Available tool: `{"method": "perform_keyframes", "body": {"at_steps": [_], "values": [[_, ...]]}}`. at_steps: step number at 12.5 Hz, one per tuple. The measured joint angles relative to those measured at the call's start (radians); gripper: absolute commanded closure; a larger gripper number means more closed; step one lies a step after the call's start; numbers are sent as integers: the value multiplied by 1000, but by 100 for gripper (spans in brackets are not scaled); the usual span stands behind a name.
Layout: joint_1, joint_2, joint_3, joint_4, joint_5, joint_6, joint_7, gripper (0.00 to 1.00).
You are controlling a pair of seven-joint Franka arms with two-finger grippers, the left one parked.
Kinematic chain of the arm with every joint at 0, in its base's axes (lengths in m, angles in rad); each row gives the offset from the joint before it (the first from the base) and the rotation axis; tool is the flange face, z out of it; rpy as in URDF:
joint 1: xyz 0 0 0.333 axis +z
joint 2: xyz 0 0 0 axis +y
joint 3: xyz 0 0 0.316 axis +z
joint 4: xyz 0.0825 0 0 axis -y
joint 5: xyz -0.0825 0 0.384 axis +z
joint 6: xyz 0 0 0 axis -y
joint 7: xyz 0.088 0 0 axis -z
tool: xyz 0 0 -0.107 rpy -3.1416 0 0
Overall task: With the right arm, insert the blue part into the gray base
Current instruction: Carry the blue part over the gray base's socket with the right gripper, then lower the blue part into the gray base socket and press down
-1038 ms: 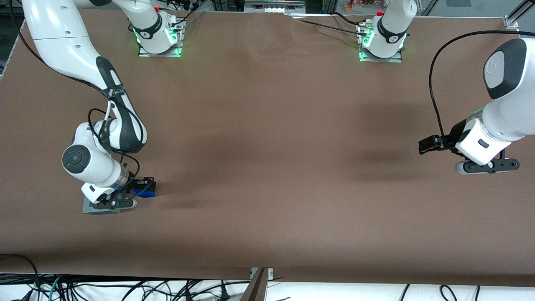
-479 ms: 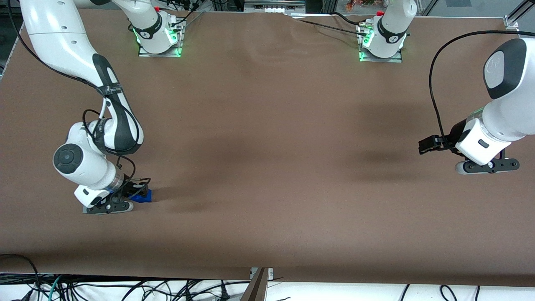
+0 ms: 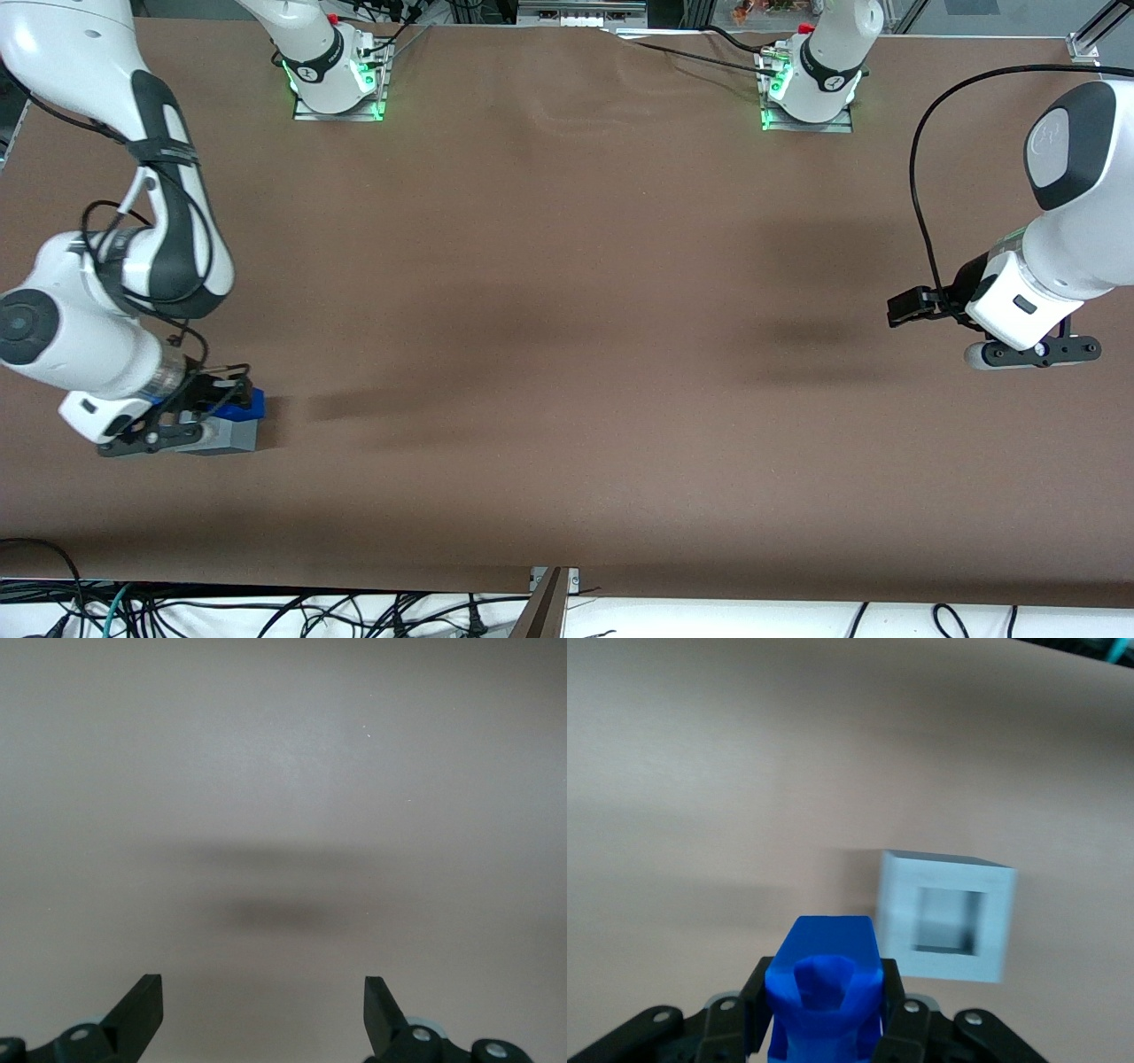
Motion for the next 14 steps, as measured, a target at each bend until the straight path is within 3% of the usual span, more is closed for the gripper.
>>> {"method": "perform_keyframes", "body": {"at_steps": [4, 14], "values": [[-80, 15, 0, 5, 1, 25, -125, 76], [-102, 93, 1, 7, 12, 167, -138, 76]]}}
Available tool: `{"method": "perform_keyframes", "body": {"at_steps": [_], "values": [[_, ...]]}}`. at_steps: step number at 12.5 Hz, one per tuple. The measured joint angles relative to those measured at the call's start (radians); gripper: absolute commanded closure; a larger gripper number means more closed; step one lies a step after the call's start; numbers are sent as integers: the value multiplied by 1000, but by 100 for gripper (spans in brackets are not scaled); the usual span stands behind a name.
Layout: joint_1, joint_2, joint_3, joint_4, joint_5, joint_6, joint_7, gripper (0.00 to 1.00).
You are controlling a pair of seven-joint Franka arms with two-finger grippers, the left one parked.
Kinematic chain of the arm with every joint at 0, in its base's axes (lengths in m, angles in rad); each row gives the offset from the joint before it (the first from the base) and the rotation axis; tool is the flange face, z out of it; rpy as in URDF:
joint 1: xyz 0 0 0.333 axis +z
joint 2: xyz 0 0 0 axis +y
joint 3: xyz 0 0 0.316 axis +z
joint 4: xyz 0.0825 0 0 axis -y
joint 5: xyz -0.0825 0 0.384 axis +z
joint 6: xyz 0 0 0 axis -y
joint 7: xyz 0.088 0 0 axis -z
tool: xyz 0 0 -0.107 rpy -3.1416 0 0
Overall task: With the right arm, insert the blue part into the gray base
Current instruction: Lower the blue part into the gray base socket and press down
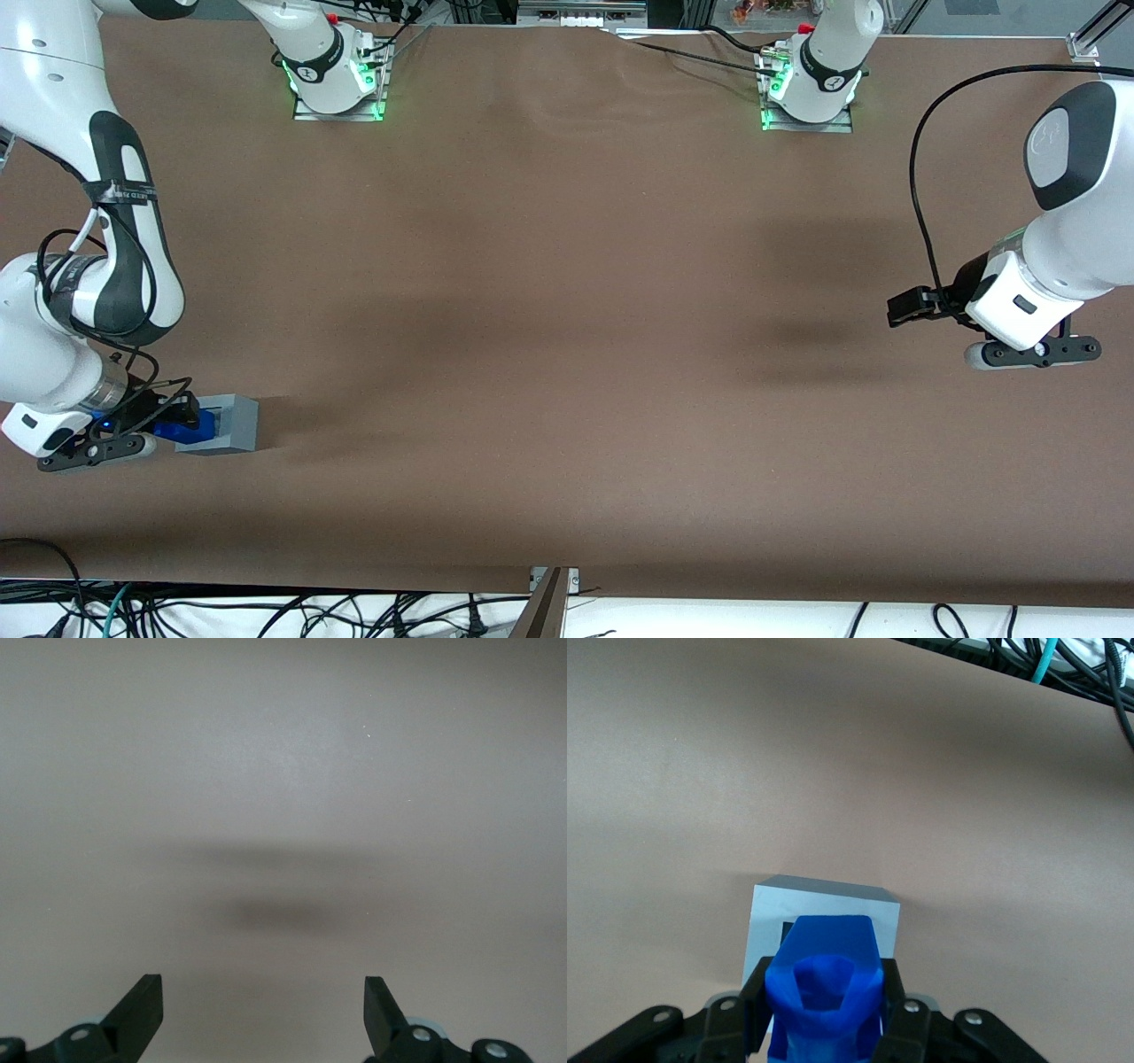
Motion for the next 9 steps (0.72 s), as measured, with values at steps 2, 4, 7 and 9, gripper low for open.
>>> {"method": "perform_keyframes", "body": {"at_steps": [2, 4, 7, 9], "values": [[-1, 0, 0, 0, 37, 1, 0, 76], [-2, 3, 0, 1, 47, 2, 2, 76], [-2, 4, 0, 1, 49, 2, 6, 76], [-4, 4, -1, 1, 58, 2, 7, 76]]}}
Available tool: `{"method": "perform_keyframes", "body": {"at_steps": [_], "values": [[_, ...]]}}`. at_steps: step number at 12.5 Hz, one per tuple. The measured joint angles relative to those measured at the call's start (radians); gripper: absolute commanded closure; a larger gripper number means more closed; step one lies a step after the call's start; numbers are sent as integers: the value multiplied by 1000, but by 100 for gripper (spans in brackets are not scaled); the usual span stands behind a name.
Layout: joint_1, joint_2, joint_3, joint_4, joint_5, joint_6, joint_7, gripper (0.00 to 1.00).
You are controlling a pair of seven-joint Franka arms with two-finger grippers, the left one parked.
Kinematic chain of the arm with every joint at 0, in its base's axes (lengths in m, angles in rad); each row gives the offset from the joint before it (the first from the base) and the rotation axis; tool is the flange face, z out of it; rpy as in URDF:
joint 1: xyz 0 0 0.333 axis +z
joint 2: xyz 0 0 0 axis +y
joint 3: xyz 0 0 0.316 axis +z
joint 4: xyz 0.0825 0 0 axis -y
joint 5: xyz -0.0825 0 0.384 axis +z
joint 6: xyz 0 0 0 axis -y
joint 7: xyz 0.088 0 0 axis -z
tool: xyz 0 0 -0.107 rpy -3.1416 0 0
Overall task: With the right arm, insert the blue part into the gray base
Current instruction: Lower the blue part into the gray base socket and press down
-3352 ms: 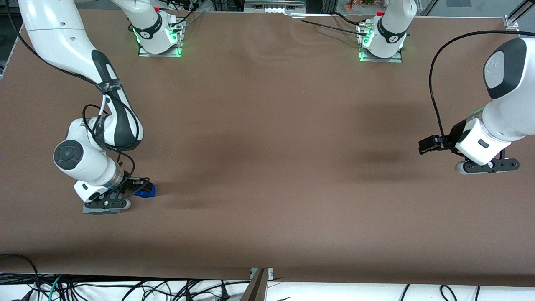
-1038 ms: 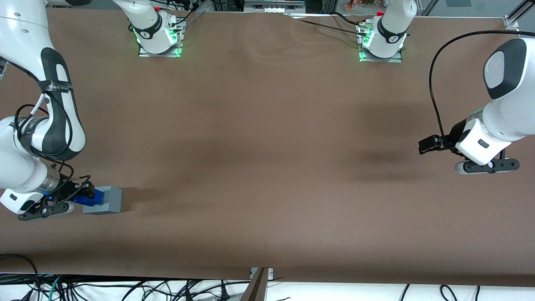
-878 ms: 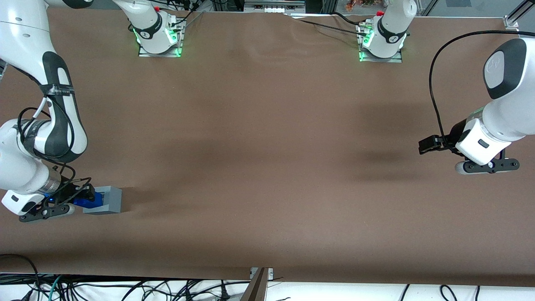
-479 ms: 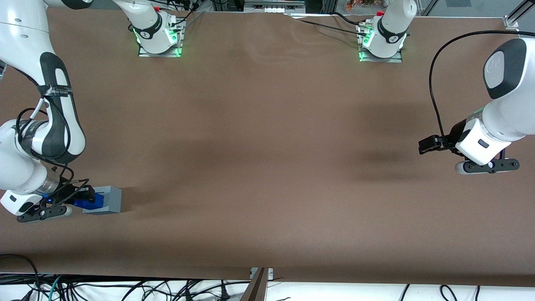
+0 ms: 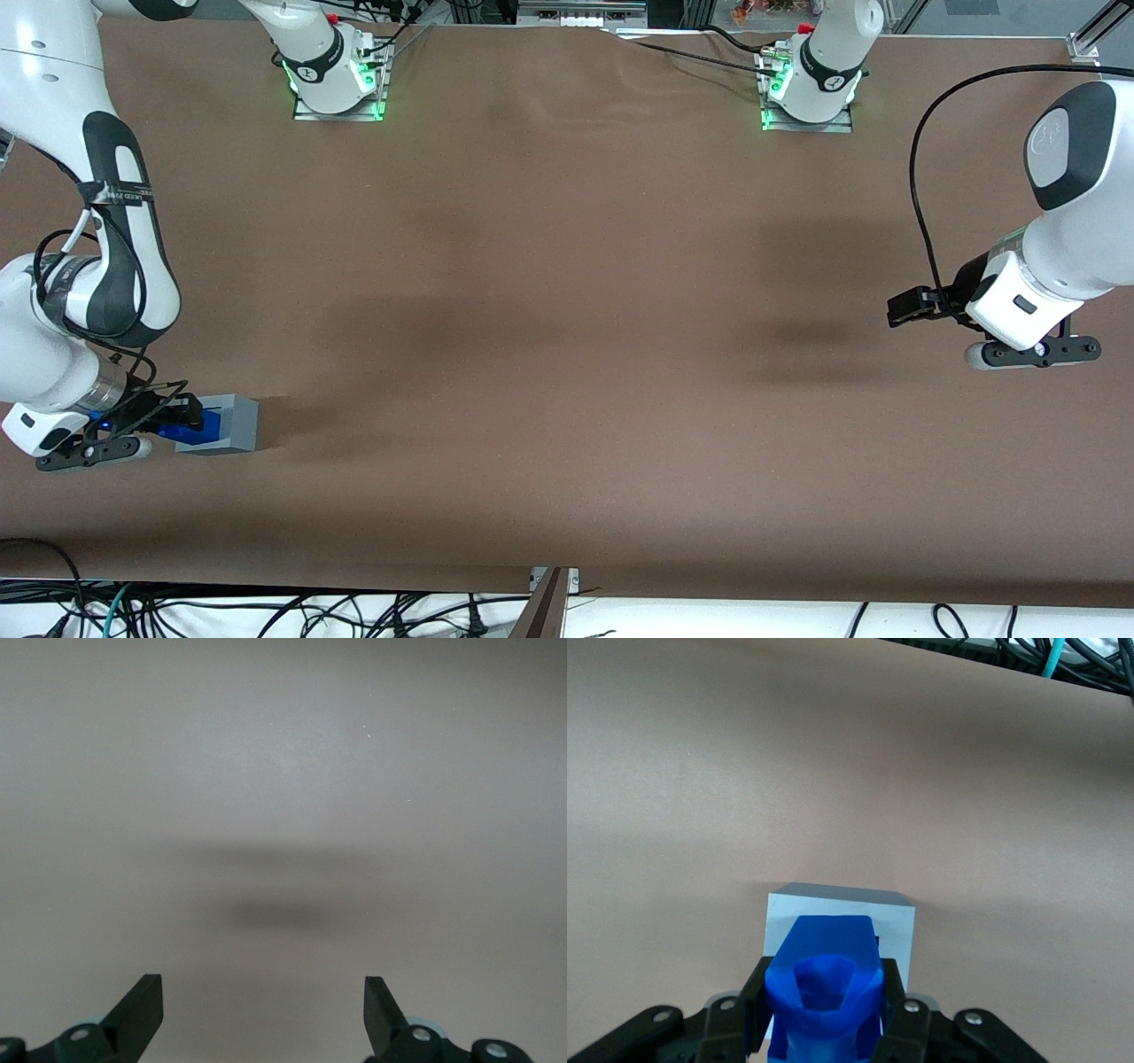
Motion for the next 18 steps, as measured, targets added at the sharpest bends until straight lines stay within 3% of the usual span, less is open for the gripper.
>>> {"method": "perform_keyframes", "body": {"at_steps": [4, 18], "values": [[-15, 1, 1, 0, 49, 3, 0, 76], [-16, 1, 2, -1, 50, 2, 0, 75]]}}
